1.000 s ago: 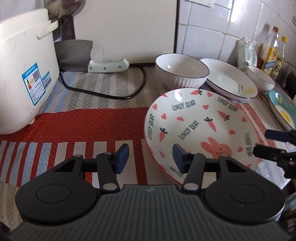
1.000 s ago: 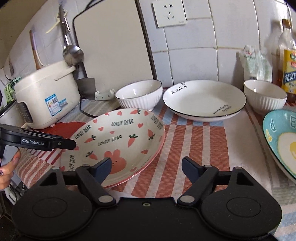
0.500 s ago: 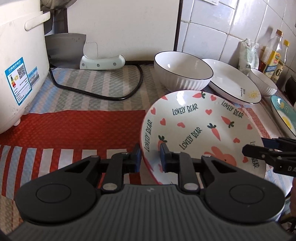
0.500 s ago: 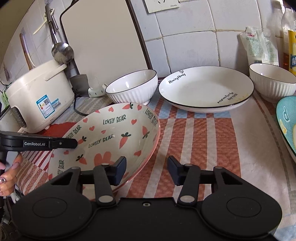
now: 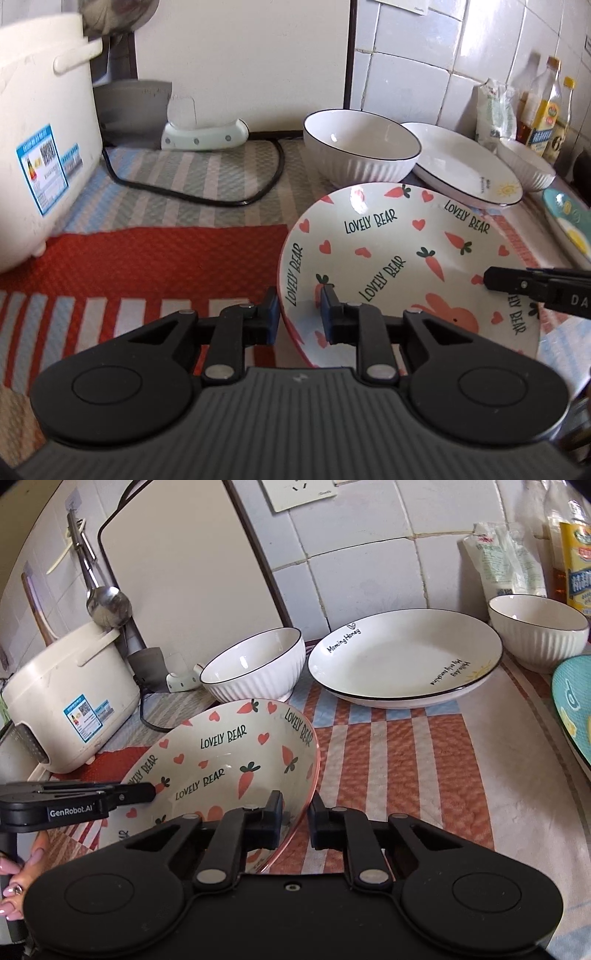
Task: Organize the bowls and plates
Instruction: 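Lift the pink plate with the left gripper, set it down, open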
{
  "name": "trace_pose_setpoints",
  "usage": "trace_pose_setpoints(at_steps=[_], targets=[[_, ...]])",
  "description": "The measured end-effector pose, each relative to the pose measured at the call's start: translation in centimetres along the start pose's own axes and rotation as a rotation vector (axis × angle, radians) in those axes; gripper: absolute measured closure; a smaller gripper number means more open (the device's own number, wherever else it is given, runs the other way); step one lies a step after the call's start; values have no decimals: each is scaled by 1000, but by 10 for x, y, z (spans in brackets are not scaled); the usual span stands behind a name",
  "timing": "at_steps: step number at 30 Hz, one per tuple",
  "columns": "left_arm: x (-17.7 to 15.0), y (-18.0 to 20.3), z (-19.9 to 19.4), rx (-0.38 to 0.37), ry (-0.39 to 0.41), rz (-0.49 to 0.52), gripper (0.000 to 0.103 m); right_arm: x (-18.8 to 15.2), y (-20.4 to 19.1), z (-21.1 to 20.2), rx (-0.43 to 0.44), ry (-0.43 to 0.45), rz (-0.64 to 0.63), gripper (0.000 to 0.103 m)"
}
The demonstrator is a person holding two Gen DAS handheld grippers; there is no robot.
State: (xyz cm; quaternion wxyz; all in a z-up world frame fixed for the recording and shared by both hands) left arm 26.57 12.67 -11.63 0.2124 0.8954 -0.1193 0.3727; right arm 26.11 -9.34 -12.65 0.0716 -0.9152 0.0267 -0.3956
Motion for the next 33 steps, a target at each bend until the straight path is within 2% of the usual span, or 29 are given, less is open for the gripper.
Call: trace_pose_setpoints(at_steps=[6,12,21,27,33], targets=[[-4,19,-8,-46,-7,-9,82,1,17,-20,0,5,49,85],[-5,54,-12,-75,-26,38,82,-4,36,-49,-41,4,63,85],[-12,106,7,-142,-74,83,82,-16,87,-76,-106,20,117,85],[-16,119,17,-143,-106,86,82,-23,103,-77,-122,-2,109,85],[-14,121,25,-103,-105,80,82,-25,109,-71,-112,-23,120,85]])
Point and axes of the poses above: each gripper's, at about its wrist camera, not at the fingertips, and z roughly the way its jaws point, y to its right, x to its top, the point moved 5 cm from there along z, roughly the way its jaws point, and after that the axes turned 15 degrees about -x, right-handed, at the moved point
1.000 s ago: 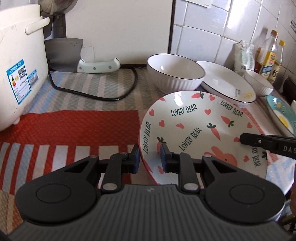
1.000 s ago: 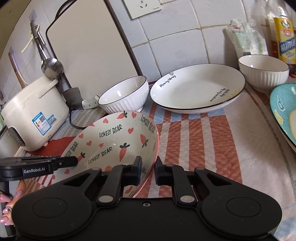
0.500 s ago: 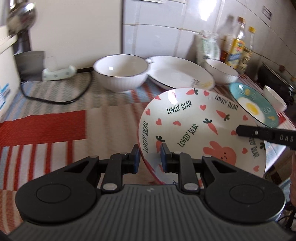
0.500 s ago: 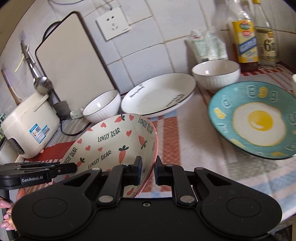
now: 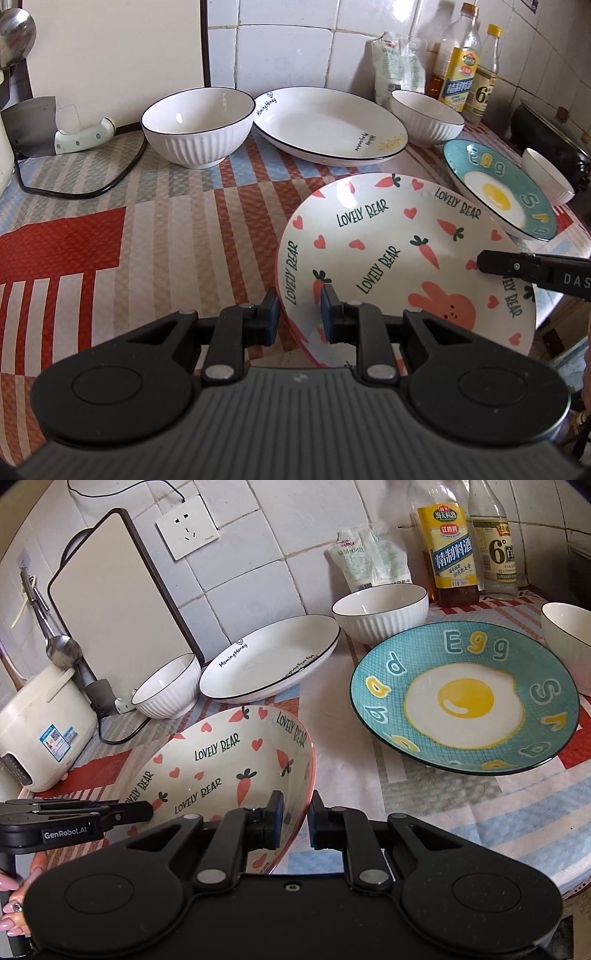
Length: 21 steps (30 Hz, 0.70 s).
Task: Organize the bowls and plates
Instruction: 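Lift the pink plate with the left gripper, set it down, open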
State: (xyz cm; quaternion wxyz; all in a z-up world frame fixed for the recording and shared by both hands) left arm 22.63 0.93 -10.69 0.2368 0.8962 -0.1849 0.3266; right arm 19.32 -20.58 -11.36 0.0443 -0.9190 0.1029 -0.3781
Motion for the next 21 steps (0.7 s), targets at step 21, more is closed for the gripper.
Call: trace_pose_setpoints(at_steps=[21], targets=[[0,16,-31,106,57,108,53,-5,2,-27,5,56,-120,57]])
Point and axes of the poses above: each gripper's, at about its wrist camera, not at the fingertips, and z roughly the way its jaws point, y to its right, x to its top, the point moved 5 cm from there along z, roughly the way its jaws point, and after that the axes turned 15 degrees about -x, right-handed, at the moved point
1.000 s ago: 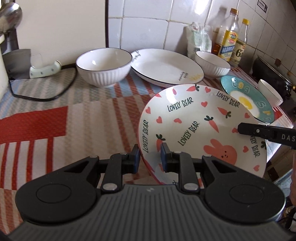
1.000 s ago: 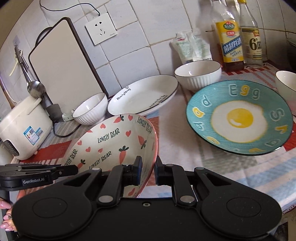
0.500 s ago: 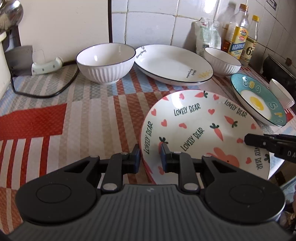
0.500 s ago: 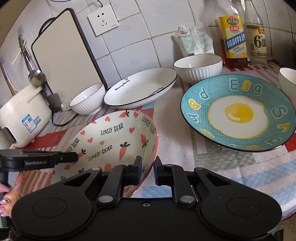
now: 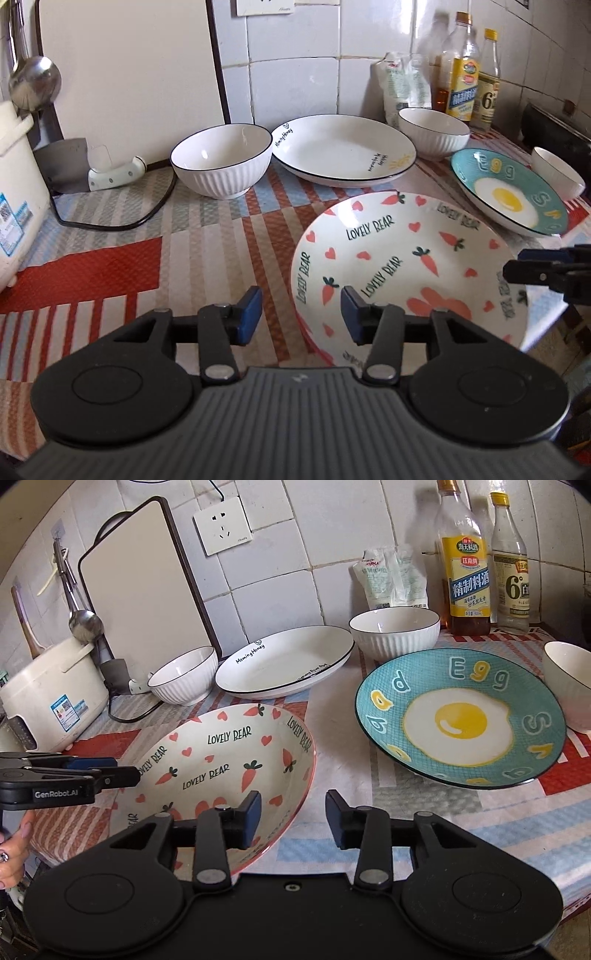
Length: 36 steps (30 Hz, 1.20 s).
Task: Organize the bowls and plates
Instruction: 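Lift the pink plate with the left gripper, set it down, open, then move the left gripper to the blue Egg plate rim and grasp it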
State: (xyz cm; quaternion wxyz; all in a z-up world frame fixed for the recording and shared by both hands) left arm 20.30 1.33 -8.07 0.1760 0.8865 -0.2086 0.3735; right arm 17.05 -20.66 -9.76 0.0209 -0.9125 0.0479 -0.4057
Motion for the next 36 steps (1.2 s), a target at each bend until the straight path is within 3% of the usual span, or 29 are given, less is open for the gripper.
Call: trace_pose_setpoints(at_steps=[3,10,13,15,18,23,28,30,32,36], targets=[[-4,7,-12,16,-5,0,46,-1,2,-15,2,4,-24,52],[-12,29,-41,-35,-24,15,39,1,19,-64,15,42,-65,42],[-13,43,-53,-55,-26,53,30,-9,29,-84,25,44,-90,40],[-14,54,-60,-70,-23,79,29,-14,37,-95,31,44,-98,38],[-12,71,-68,-81,-20,124,29,-19,51,-112,26,62,-77,28],[-3,104,-73,-125,-9,175,27,-17,79,-136,-4,138,-47,17],[15,133,-54,-206,-22,145,27,-15,108,-148,-26,251,-22,11],[23,143,-41,-227,-26,134,27,-17,121,-147,-42,327,0,0],[32,152,-25,-266,-26,110,27,-19,135,-146,-59,425,33,0],[50,160,8,-293,-23,73,30,-16,162,-123,-93,385,67,0]])
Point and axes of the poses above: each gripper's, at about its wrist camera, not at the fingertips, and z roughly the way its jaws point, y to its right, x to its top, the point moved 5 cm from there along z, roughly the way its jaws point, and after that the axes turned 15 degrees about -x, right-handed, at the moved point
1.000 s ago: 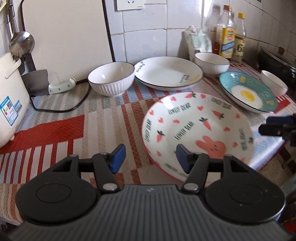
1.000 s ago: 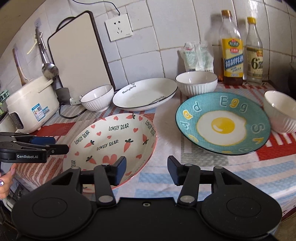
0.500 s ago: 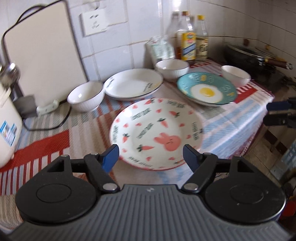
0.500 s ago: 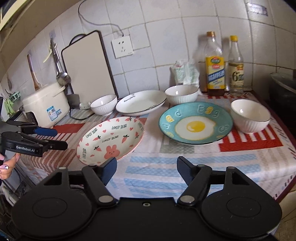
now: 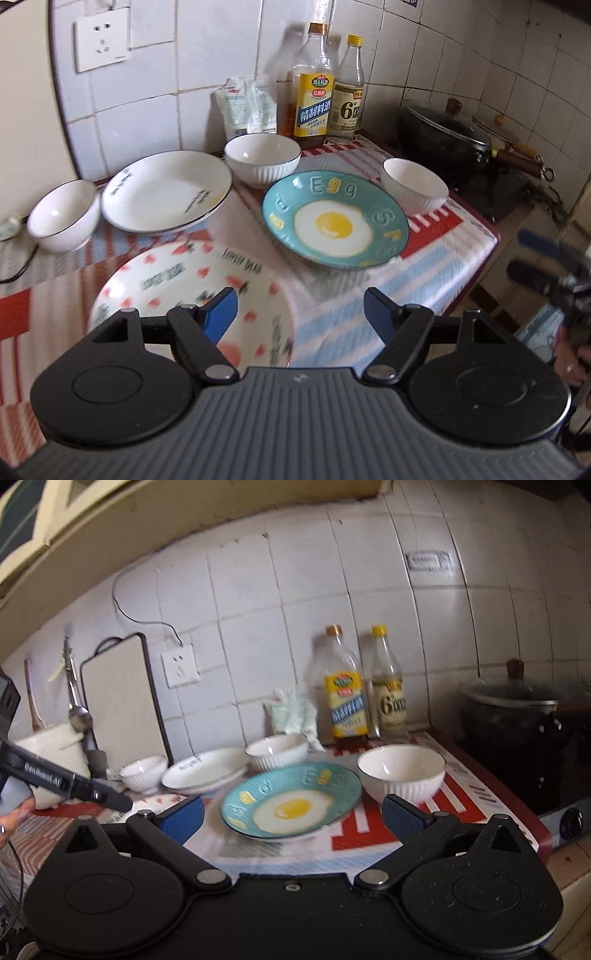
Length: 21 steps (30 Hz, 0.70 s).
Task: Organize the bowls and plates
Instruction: 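Move the left gripper to the blue Egg plate rim and grasp it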
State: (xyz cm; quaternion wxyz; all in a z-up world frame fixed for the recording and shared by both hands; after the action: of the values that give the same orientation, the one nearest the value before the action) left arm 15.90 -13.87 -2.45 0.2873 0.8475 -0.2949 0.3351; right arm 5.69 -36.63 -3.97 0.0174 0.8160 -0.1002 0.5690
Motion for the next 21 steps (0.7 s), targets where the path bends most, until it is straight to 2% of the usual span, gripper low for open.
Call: trace_pose_setpoints(at_steps=[3,7,11,13,15,18,21], targets=[[14,-3,26,1,15,21,31,-5,10,23,15,-61,6,0],[31,-10,60,79,27,37,31,-11,8,53,-84,-39,-118,0],[46,-24,93,103,15,29,32,-12,7,82,-62,-77,-119,0],[51,-31,112,99,-35,27,41,-13,6,95,-27,-118,-90,3],[53,-32,131,52,-108,65,63,-13,8,110,1,-175,-30,6],[54,-35,149,40,-148,72,66,-16,15,130,37,-257,105,13],[59,-37,156,72,-120,115,66,-20,12,141,43,-273,117,17]])
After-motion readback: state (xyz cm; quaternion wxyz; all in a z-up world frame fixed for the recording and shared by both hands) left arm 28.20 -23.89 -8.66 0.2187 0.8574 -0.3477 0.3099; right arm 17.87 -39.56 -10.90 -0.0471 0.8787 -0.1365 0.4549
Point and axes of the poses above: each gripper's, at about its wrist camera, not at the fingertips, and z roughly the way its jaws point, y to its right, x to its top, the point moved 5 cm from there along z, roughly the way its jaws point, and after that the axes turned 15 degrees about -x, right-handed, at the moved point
